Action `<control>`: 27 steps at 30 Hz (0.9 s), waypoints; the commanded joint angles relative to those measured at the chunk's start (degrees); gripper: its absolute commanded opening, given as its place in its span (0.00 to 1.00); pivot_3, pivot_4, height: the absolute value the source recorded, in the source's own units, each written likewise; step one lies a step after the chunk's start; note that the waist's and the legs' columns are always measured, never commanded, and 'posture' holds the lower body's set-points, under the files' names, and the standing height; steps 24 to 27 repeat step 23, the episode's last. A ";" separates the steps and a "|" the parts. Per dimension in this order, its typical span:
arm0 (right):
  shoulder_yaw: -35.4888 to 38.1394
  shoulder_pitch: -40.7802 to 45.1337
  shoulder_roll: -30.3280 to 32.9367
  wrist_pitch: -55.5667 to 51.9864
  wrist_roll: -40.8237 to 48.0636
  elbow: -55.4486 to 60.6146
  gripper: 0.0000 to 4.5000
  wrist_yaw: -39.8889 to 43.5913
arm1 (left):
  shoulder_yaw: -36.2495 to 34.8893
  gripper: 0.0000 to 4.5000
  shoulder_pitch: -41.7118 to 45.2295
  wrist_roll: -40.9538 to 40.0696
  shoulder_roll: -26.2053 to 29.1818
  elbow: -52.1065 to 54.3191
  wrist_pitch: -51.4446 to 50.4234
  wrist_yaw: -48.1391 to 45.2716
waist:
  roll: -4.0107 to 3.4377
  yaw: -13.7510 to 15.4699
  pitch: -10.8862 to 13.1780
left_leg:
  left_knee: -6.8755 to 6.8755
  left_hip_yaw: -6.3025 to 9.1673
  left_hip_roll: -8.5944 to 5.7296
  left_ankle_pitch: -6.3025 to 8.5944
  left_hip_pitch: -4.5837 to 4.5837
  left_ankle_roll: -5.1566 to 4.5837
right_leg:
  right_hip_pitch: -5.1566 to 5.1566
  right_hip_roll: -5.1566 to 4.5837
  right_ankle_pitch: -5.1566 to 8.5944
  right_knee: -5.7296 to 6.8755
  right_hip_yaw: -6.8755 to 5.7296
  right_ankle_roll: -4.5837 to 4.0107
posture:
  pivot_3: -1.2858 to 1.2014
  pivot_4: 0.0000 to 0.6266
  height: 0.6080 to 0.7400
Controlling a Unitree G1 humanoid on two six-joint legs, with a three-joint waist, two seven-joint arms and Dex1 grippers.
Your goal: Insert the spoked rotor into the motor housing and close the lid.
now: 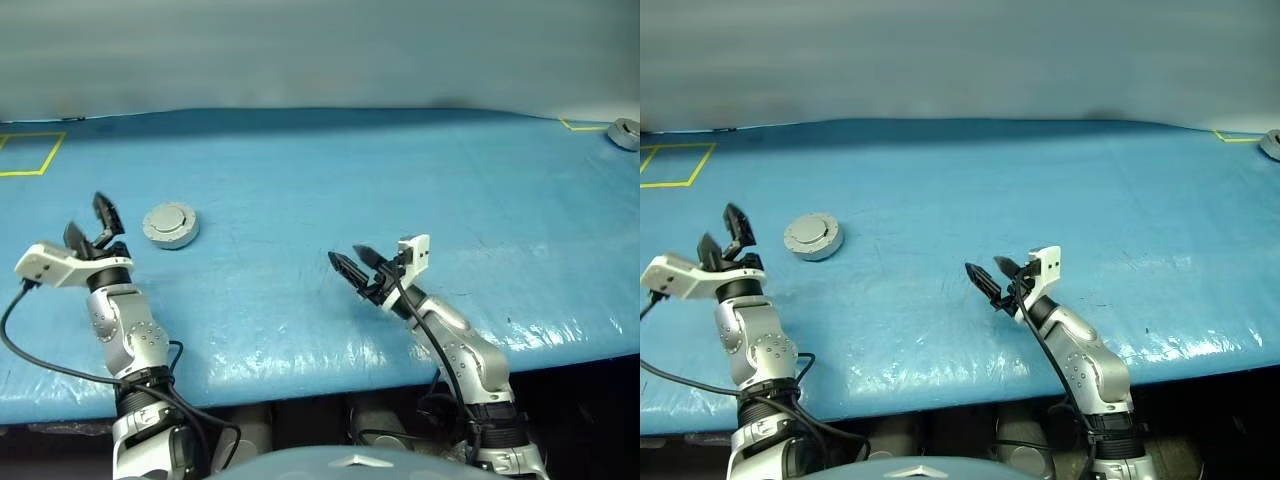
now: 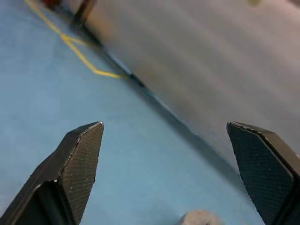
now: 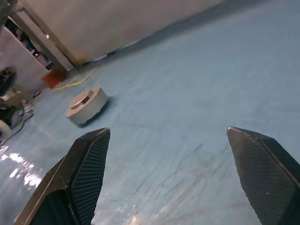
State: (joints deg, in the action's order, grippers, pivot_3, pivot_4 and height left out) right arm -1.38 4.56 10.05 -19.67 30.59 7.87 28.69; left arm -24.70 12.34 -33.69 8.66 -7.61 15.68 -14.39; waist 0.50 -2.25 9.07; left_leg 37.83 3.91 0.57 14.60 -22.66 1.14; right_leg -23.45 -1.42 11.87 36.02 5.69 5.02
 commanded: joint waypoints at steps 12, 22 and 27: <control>-3.39 10.58 12.90 8.07 -12.60 -10.22 0.97 13.38 | 33.88 1.00 -4.08 18.25 15.14 4.30 -12.51 -31.59 | -0.10 -1.61 0.03 | -0.34 -0.11 0.19 -0.02 0.11 -0.05 | -0.22 0.15 -0.11 0.12 0.10 -0.35 | 0.52 0.24 1.00; -4.33 10.32 11.61 9.52 -16.28 -9.63 0.97 12.54 | 32.89 1.00 -6.37 18.69 14.49 5.63 -13.33 -32.34 | -0.10 -1.17 0.04 | -0.33 -0.12 0.09 -0.02 0.07 -0.05 | -0.21 0.02 -0.14 0.09 0.10 -0.33 | 0.52 0.24 1.00; -4.36 10.26 11.49 9.57 -16.37 -9.49 0.97 12.48 | 32.72 1.00 -6.39 18.77 14.45 5.68 -13.30 -32.24 | -0.10 -1.17 0.04 | -0.32 -0.12 0.09 -0.02 0.07 -0.05 | -0.21 0.02 -0.13 0.09 0.09 -0.33 | 0.52 0.24 1.00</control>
